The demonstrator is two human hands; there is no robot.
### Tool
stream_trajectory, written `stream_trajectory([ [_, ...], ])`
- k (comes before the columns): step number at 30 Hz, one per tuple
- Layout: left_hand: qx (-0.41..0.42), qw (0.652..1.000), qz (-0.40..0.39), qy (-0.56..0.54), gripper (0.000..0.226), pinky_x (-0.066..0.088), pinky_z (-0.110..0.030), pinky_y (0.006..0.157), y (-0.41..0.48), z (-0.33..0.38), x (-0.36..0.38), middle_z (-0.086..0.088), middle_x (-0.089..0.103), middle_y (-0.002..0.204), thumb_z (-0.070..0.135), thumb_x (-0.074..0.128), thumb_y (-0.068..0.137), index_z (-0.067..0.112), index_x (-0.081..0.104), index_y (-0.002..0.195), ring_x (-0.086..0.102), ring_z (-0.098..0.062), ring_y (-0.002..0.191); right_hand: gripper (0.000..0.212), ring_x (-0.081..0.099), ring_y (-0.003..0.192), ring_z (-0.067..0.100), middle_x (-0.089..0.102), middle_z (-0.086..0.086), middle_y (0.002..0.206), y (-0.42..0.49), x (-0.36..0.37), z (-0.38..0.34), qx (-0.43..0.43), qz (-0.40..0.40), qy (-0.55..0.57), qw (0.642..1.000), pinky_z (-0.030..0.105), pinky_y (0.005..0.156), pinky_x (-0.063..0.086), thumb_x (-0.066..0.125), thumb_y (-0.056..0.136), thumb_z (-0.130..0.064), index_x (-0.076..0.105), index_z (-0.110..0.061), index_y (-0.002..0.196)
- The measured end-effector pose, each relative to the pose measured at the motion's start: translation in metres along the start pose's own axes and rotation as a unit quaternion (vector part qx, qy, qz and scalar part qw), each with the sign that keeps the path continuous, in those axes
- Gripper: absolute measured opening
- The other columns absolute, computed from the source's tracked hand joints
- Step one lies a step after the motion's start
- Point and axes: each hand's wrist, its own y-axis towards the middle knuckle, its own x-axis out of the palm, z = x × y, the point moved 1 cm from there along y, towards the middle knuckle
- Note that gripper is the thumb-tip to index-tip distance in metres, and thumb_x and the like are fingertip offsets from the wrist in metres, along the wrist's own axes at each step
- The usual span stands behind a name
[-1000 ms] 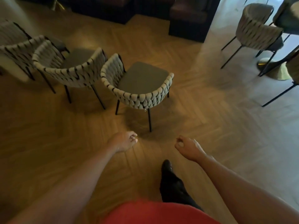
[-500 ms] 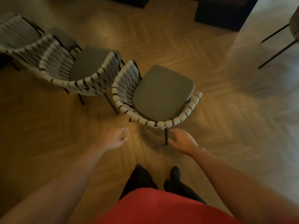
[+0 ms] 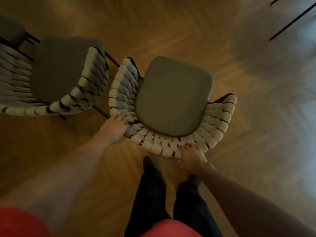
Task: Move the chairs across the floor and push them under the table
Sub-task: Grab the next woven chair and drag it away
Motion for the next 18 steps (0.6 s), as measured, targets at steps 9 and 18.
stream_trajectory([
  [9, -0.007, 1.0, 0.025, -0.016, 0.047, 0.009, -0.052, 0.131, 0.021, 0.01, 0.016, 0.007, 0.069, 0.134, 0.048, 0.062, 0.092, 0.032, 0.064, 0.137, 0.045, -0.026, 0.143, 0.045, 0.05, 0.138, 0.028, 0.063, -0.002, 0.141, 0.028, 0.003, -0.006, 0.019, -0.03, -0.037, 0.999, 0.052, 0.114, 0.041, 0.054, 0.099, -0.053, 0.057, -0.027, 0.136],
  [18, -0.051, 0.995, 0.033, -0.074, 0.044, 0.032, -0.043, 0.119, 0.01, 0.063, 0.03, 0.007, 0.071, 0.126, 0.044, 0.069, 0.088, 0.03, 0.068, 0.13, 0.052, -0.024, 0.127, 0.056, 0.046, 0.143, 0.031, 0.057, 0.002, 0.15, 0.013, 0.003, 0.035, -0.046, -0.064, -0.109, 0.991, 0.054, 0.116, 0.039, 0.059, 0.101, -0.053, 0.048, -0.023, 0.147],
])
